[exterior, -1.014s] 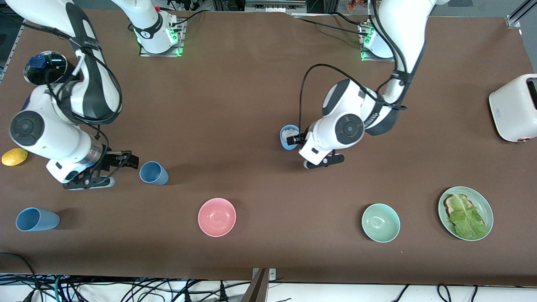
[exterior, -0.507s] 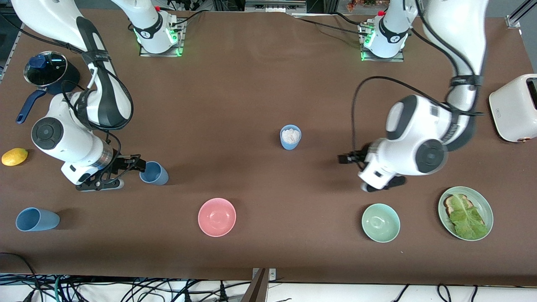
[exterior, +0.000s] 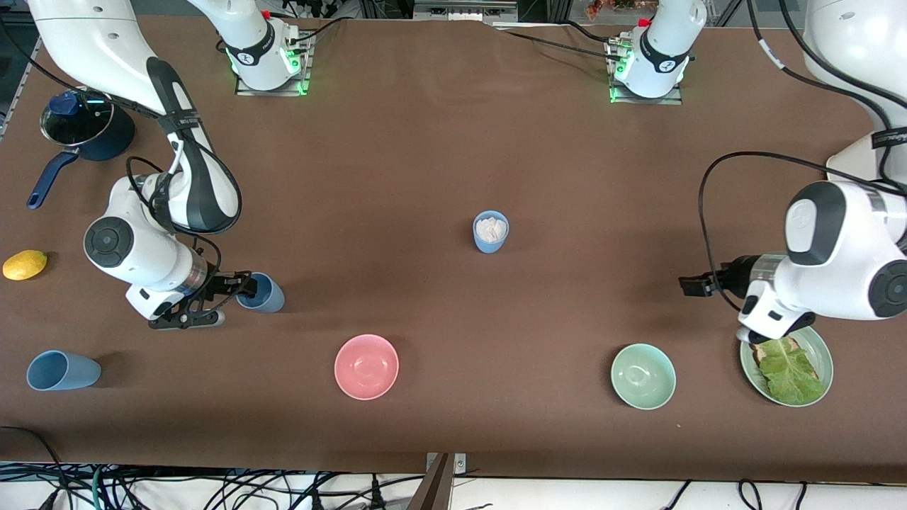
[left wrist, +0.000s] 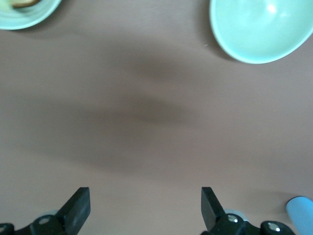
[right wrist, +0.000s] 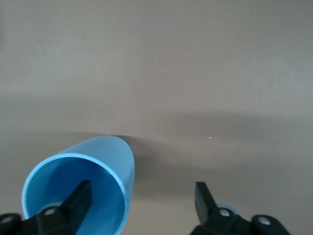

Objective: Stack blue cups with both arms
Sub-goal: 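Open the left gripper while the right gripper grasps the empty blue cup, then lift the blue cup with the right gripper while the left gripper withdraws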

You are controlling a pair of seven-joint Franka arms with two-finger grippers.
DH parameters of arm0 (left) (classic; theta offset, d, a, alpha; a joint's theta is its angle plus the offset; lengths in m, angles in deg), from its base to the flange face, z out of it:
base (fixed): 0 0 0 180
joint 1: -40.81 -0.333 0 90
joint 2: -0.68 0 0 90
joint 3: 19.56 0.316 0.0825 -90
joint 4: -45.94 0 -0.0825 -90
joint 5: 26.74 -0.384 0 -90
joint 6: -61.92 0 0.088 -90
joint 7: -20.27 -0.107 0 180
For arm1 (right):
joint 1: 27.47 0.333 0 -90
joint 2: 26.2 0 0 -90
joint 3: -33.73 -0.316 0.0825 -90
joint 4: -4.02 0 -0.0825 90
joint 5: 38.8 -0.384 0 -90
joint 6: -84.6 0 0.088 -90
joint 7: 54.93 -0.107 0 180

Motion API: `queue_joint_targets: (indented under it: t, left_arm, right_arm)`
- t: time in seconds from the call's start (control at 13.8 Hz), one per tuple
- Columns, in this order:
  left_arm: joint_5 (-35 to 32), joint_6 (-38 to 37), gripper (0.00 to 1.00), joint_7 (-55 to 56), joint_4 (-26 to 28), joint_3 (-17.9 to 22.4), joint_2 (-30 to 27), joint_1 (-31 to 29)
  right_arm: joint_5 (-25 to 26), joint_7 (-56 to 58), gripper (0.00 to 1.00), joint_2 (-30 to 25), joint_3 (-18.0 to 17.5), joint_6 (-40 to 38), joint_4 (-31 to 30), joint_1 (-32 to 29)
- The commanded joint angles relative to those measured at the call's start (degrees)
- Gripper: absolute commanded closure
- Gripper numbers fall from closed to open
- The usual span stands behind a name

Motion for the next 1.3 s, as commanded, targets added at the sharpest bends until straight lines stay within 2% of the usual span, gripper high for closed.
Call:
queue_joint_targets:
  t: [0.0, 0.22, 0.36, 0.58, 0.87, 0.94, 1.23]
  left_arm:
    - [-7.9, -1.9, 0.00, -3.8, -0.5, -0.7, -1.9, -0.7]
    - [-7.4, -2.0, 0.00, -6.5, -1.9, -1.0, -2.9, -3.8]
    - [-7.6, -2.1, 0.00, -6.6, -2.2, -0.7, -4.9, -4.0]
    - [-7.6, -4.6, 0.00, -6.5, -2.0, -0.6, -7.9, -4.4]
    - [-7.1, -5.2, 0.00, -6.2, -1.1, -0.9, -12.7, -6.0]
    - [-7.1, -5.1, 0.00, -6.2, 0.1, -0.9, -14.3, -6.0]
    - [-7.5, -1.2, 0.00, -7.2, 10.9, -0.8, -26.8, -4.8]
  right_arm:
    - [-0.3, 0.1, 0.26, -0.6, -0.2, 0.8, -1.7, 0.0]
    - [-0.5, 0.0, 0.74, -0.5, -0.3, 0.6, -1.4, 0.4]
    - [-0.5, -0.6, 1.00, -0.5, -0.3, 0.0, -1.0, 0.8]
    - [-0.2, -1.2, 1.00, -1.1, -0.3, -0.7, 0.5, 1.3]
    - [-0.3, -3.7, 1.00, -1.5, -0.2, -15.1, 11.2, 4.4]
    - [-0.1, -5.2, 1.00, -2.0, -0.2, -18.4, 13.4, 5.5]
    - [0.3, -16.6, 1.00, -2.3, -0.2, -31.0, 22.5, 13.4]
